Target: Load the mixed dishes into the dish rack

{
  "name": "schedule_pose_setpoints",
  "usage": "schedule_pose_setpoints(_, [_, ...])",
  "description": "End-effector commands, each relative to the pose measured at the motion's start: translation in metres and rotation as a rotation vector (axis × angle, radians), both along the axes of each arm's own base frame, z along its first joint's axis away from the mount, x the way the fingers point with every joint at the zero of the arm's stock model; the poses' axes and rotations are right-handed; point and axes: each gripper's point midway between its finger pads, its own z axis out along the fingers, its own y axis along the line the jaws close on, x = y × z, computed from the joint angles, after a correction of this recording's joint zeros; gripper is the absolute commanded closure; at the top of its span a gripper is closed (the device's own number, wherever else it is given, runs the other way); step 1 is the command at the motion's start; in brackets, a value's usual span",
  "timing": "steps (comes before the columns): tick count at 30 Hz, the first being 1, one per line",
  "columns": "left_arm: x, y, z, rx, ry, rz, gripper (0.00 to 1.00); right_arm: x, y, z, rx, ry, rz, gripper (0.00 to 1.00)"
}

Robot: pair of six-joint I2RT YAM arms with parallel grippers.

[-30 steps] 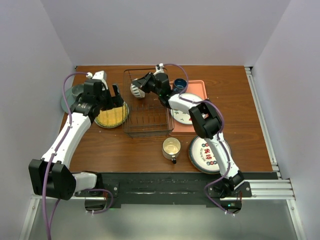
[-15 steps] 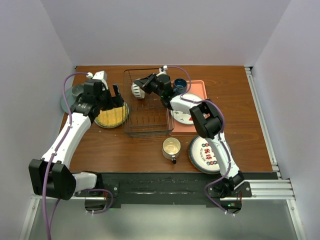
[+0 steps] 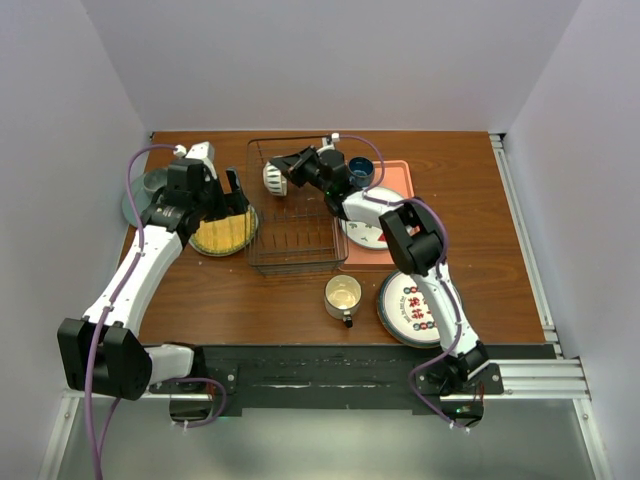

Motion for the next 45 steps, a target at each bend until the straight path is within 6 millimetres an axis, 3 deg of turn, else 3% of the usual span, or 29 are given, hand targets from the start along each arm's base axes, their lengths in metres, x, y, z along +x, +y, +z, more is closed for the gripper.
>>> schedule_pose_setpoints(1, [0.003,-0.001,0.011,-0.021,-0.043,0.001,0.02,-0.001,0.006,0.024,0.074,-0.044,0.036,1.0])
schedule_pose_setpoints(7, [0.002,-0.002,0.009,-0.029,-0.04,-0.002,0.02,0.0,0.009,0.0,0.063,0.003,0.047,1.0])
schedule_pose_setpoints(12, [0.001,-0.002,0.009,-0.027,-0.037,-0.001,0.02,0.001,0.016,-0.008,0.074,0.02,0.055,1.0])
schedule_pose_setpoints(17, [0.001,-0.003,0.008,-0.031,-0.036,-0.004,0.02,-0.001,0.009,-0.009,0.03,0.016,0.036,1.0])
schedule_pose_setpoints(20, [0.001,-0.003,0.008,-0.033,-0.037,-0.006,0.02,0.0,0.003,-0.02,-0.041,0.035,0.016,0.99])
schedule_pose_setpoints(26, [0.001,-0.004,0.01,-0.038,-0.041,-0.009,0.02,0.0,-0.012,-0.036,-0.196,0.06,-0.027,0.78])
schedule_pose_setpoints(30, [0.001,-0.004,0.01,-0.039,-0.041,-0.012,0.02,0.002,-0.02,-0.044,-0.253,0.082,-0.047,0.75])
schedule_pose_setpoints(36, [0.001,-0.004,0.01,-0.039,-0.039,-0.01,0.02,0.003,-0.03,-0.062,-0.325,0.141,-0.074,0.6])
schedule_pose_setpoints(45, [0.001,-0.006,0.008,-0.046,-0.04,-0.014,0.02,0.006,-0.047,-0.074,-0.424,0.191,-0.125,0.51])
